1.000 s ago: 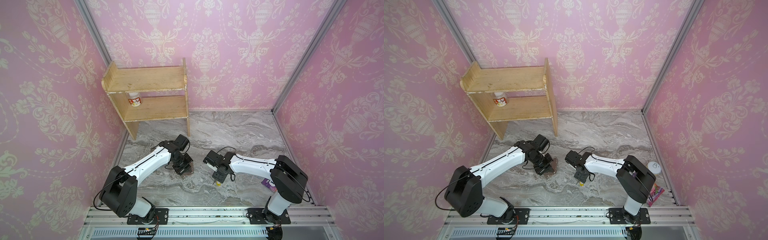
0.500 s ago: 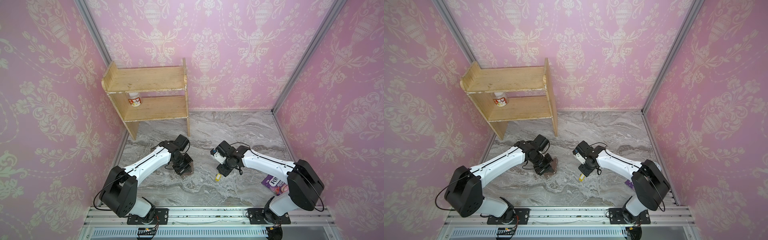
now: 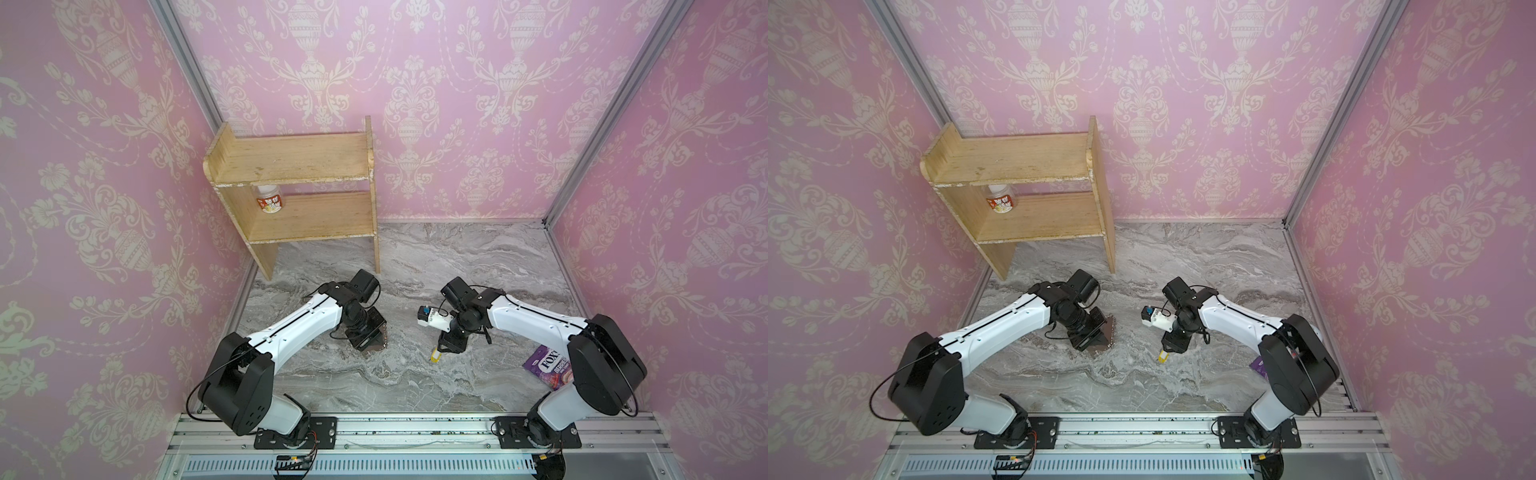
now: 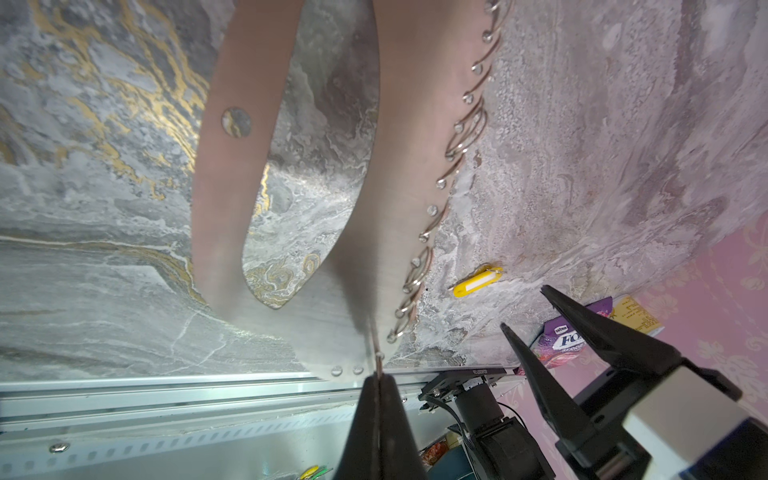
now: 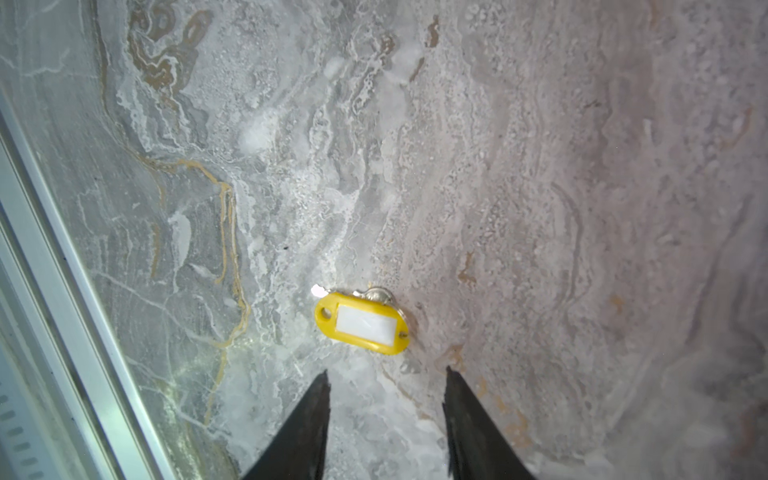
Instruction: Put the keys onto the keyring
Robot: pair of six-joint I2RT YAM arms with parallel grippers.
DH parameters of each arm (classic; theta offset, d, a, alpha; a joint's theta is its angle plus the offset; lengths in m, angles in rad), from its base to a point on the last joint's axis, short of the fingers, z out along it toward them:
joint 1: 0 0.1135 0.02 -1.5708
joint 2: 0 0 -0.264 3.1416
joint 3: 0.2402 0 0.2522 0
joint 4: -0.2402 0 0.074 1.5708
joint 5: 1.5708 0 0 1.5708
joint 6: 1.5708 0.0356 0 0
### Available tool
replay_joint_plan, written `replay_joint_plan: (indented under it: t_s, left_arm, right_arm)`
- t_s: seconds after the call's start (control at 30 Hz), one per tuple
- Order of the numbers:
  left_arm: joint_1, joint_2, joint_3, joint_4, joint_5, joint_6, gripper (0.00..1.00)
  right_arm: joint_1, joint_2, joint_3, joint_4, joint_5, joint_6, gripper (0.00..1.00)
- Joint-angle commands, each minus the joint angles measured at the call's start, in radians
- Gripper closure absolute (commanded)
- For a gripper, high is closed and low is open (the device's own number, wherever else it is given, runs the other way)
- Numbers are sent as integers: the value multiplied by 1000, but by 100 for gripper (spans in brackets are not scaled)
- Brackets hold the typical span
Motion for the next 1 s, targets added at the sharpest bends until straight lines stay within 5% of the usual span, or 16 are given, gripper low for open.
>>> replay_joint_plan:
  t_s: [0.0,0.37,0.97]
  left_arm:
    - [-7,-30,-16,-1,-23,-9,100]
    - [-6,-53,-33,0,-20,-13,100]
    - [-3,-44,-30,2,-16,-9,100]
  right_arm:
    - [-19,97,73,-72,-113,-202,59]
    - [-43,166,110,-119,-177,-312,64]
    - [-45,171,80,-74,-107,-314,66]
